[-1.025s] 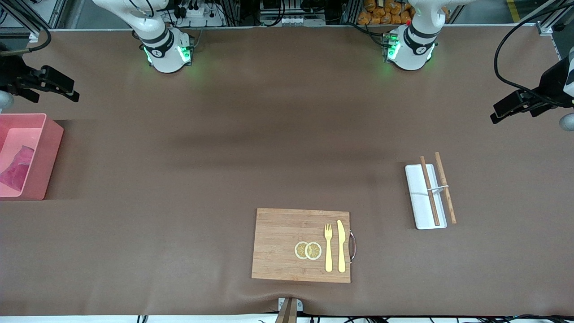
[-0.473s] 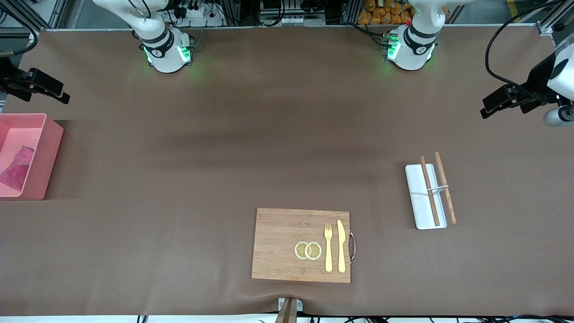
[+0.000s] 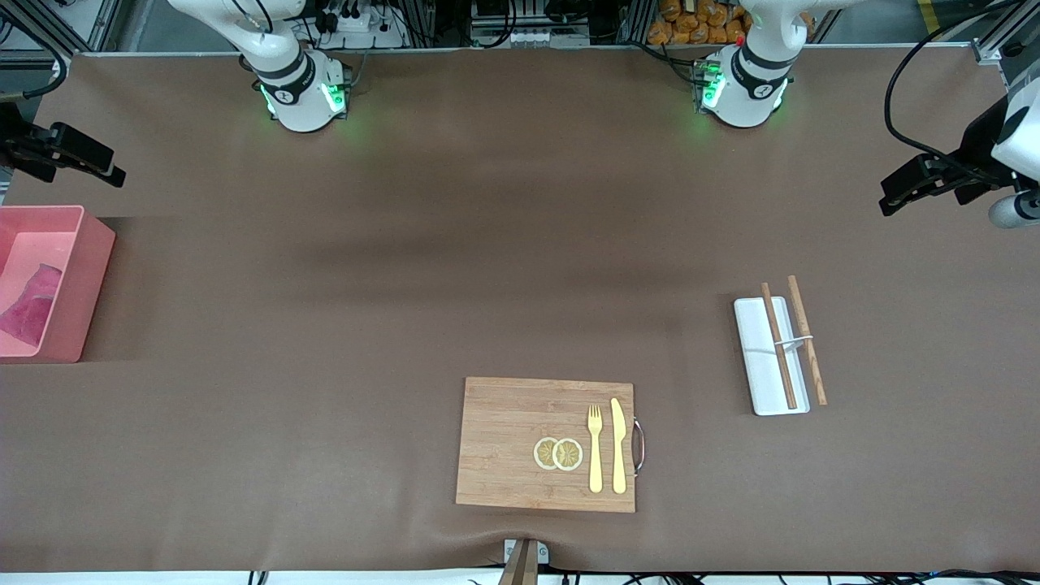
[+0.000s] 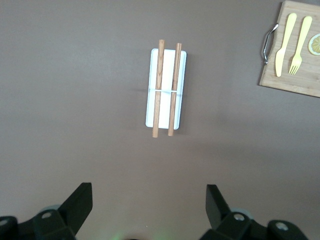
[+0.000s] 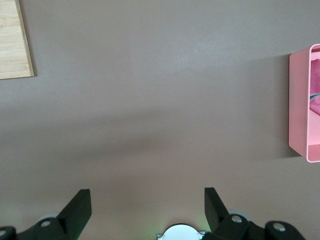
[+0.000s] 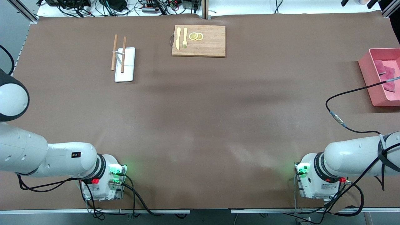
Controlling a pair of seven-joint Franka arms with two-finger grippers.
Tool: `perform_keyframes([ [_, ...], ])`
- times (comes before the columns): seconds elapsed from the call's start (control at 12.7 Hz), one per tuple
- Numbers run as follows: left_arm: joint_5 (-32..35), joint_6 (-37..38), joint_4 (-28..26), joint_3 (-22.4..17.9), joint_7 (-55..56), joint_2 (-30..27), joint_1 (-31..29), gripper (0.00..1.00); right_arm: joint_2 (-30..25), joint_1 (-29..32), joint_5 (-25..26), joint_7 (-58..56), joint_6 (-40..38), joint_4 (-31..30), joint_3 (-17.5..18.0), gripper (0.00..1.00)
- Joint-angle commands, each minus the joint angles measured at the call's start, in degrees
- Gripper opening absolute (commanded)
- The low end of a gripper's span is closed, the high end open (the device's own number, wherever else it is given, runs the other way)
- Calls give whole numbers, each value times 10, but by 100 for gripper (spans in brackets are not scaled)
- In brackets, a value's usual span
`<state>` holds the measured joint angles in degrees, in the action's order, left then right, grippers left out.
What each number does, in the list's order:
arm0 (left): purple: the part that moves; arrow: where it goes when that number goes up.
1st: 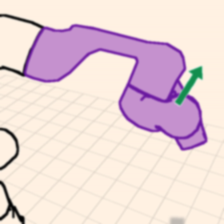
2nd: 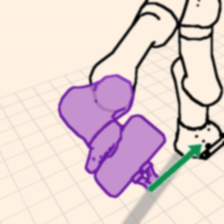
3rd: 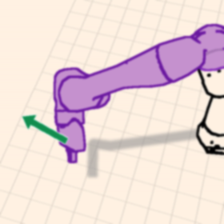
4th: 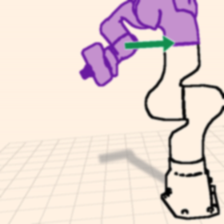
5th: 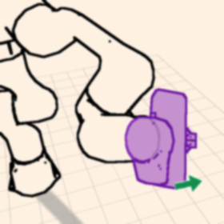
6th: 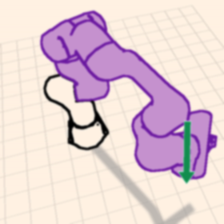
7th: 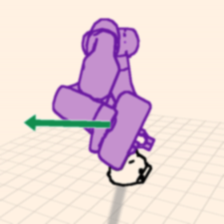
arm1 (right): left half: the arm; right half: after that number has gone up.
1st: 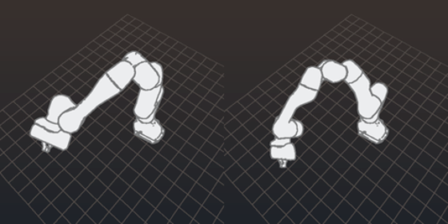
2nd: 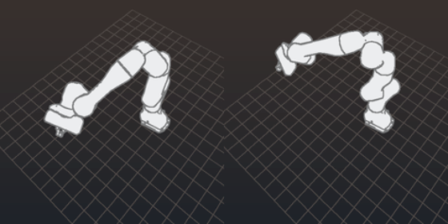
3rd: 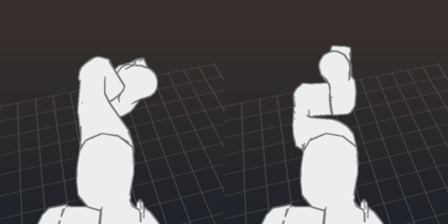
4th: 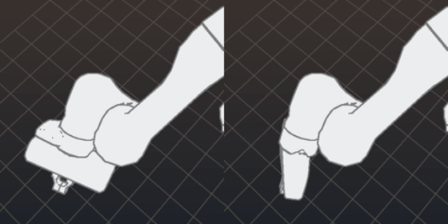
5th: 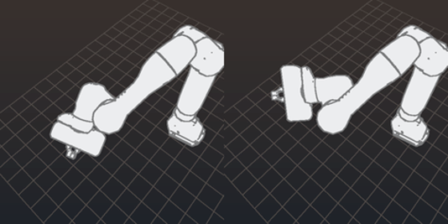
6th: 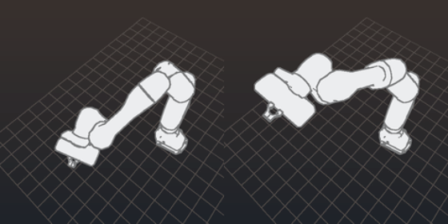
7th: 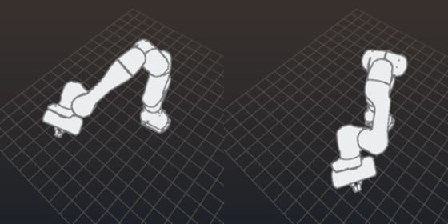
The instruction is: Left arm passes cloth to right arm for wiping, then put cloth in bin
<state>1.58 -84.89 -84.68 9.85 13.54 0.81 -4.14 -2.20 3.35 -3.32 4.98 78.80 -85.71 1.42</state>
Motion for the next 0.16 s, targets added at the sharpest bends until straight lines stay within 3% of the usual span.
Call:
perform_keyframes([
  [0.0, 14, 10, 6, 3, -3, -6, -1, 100, -10, 7, -9, 8, -8, -2, 4, 100],
  [0.08, 14, 10, 6, 3, -2, -6, 0, 100, -11, 7, -9, 8, -9, -2, 4, 100],
])
